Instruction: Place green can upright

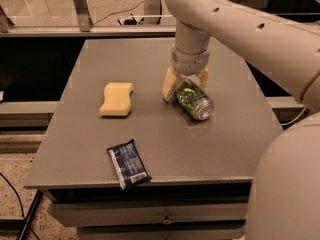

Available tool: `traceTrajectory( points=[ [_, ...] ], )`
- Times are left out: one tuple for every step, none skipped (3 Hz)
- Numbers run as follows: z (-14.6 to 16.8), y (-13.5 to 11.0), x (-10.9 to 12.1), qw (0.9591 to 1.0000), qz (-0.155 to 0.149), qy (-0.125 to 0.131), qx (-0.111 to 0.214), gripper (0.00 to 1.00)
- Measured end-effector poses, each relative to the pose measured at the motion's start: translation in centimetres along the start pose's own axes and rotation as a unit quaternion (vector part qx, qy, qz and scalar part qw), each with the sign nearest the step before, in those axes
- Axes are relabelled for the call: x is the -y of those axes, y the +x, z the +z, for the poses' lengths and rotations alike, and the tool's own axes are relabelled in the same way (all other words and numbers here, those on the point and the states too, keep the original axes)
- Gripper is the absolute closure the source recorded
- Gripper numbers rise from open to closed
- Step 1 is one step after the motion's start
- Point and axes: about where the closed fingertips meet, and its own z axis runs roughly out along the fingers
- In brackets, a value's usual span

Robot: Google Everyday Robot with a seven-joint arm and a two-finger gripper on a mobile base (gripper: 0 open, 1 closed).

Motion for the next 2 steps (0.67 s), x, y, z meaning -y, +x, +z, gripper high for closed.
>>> traceTrajectory(
  points=[
    [-0.92, -0.07, 0.03, 1.0000, 0.000, 0.000, 0.000, 0.82],
    [-1.11, -0.08, 0.03, 1.0000, 0.000, 0.000, 0.000, 1.00]
  ],
)
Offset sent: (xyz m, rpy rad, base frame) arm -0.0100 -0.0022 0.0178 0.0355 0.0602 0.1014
